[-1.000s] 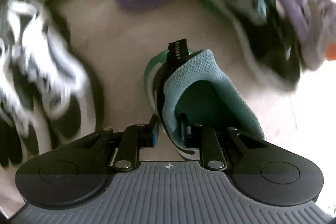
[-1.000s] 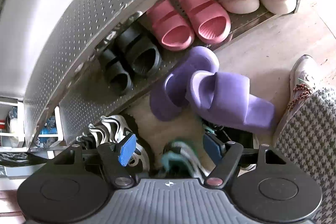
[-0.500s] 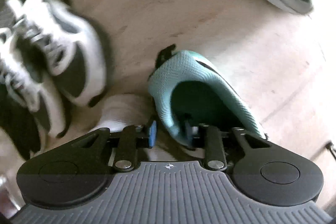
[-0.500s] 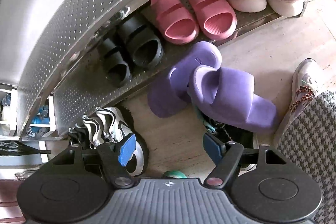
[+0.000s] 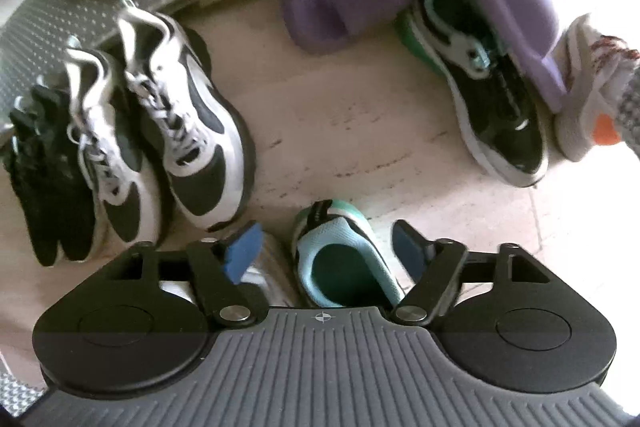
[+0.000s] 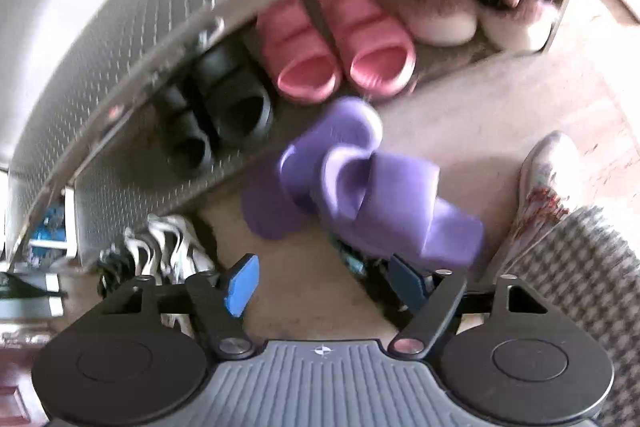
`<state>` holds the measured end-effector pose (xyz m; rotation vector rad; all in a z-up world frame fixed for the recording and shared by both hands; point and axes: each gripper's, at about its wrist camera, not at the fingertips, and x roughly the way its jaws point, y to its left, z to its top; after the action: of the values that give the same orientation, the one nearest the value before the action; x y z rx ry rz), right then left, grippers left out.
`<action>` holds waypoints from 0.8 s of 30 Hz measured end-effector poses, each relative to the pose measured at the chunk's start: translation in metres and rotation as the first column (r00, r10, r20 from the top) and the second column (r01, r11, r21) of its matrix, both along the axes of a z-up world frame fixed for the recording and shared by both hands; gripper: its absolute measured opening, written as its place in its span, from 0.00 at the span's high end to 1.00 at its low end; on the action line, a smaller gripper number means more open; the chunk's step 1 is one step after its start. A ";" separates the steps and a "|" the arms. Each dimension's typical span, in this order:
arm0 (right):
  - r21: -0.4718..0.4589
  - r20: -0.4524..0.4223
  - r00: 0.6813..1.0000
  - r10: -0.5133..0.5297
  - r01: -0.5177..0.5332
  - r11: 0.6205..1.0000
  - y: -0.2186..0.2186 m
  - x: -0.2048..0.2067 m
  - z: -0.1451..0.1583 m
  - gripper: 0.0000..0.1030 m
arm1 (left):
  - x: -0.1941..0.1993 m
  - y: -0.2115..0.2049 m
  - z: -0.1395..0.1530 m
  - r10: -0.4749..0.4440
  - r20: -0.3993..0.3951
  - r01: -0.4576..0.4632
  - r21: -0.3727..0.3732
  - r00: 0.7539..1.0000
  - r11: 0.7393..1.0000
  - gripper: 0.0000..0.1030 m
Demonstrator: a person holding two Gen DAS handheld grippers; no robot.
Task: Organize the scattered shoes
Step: 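Set the teal sneaker beside the grey-white pair with left gripper while right gripper grasps the second teal sneaker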
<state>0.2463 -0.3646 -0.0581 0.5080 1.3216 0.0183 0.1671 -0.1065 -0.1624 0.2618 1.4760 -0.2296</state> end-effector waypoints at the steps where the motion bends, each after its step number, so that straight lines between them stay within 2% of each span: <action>1: -0.015 0.016 0.999 0.047 -0.047 0.999 0.007 0.000 -0.004 0.38 | -0.006 0.001 0.004 0.000 -0.001 0.000 0.002 1.000 1.000 0.16; 2: -0.031 0.030 0.995 0.094 -0.093 0.995 0.014 0.001 -0.007 0.43 | -0.011 0.003 0.007 0.001 -0.002 -0.001 0.002 1.000 1.000 0.15; 3: -0.050 0.041 0.990 0.138 -0.135 0.990 0.019 0.001 -0.010 0.53 | -0.017 0.006 0.014 0.002 -0.005 -0.002 -0.004 1.000 1.000 0.15; 4: -0.103 0.049 0.970 0.240 -0.234 0.967 0.035 0.000 -0.019 0.61 | -0.026 0.006 0.026 0.010 -0.007 -0.010 -0.010 1.000 1.000 0.14; 6: -0.175 0.037 0.935 0.353 -0.342 0.923 0.055 0.000 -0.034 0.66 | -0.036 0.011 0.031 0.045 -0.009 -0.046 -0.020 0.999 0.999 0.14; 7: -0.232 0.031 0.895 0.445 -0.426 0.874 0.071 -0.001 -0.049 0.67 | -0.038 0.014 0.028 0.068 -0.012 -0.069 -0.022 0.998 0.997 0.14; 9: -0.269 0.022 0.857 0.515 -0.491 0.829 0.084 0.001 -0.066 0.67 | -0.041 0.019 0.021 0.123 -0.025 -0.124 -0.039 0.992 0.991 0.14; 13: -0.319 0.032 0.811 0.584 -0.546 0.775 0.107 0.018 -0.104 0.64 | -0.048 0.029 0.007 0.209 -0.068 -0.214 -0.078 0.976 0.974 0.14; 16: -0.376 0.005 0.795 0.607 -0.561 0.738 0.123 0.034 -0.130 0.62 | -0.049 0.037 -0.001 0.228 -0.090 -0.235 -0.081 0.969 0.969 0.14; 18: -0.411 -0.032 0.797 0.604 -0.561 0.719 0.128 0.041 -0.146 0.63 | -0.048 0.042 -0.004 0.245 -0.092 -0.252 -0.079 0.965 0.964 0.14; 19: -0.432 -0.052 0.798 0.600 -0.560 0.707 0.128 0.043 -0.153 0.67 | -0.047 0.046 -0.005 0.257 -0.093 -0.265 -0.077 0.962 0.961 0.14; 20: -0.489 -0.096 0.790 0.606 -0.567 0.663 0.131 0.048 -0.170 0.68 | -0.046 0.050 -0.006 0.266 -0.093 -0.273 -0.076 0.960 0.959 0.14; 21: -0.530 -0.110 0.766 0.633 -0.584 0.615 0.137 0.046 -0.176 0.65 | -0.045 0.053 -0.007 0.273 -0.093 -0.280 -0.075 0.957 0.957 0.14; 24: -0.617 -0.180 0.681 0.710 -0.640 0.458 0.154 0.037 -0.193 0.48 | -0.042 0.064 -0.009 0.295 -0.103 -0.302 -0.065 0.950 0.951 0.14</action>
<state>0.2831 -0.2110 -0.2515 -0.6522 1.2513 0.2501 0.1248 -0.0425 -0.1709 -0.0394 1.5730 -0.0558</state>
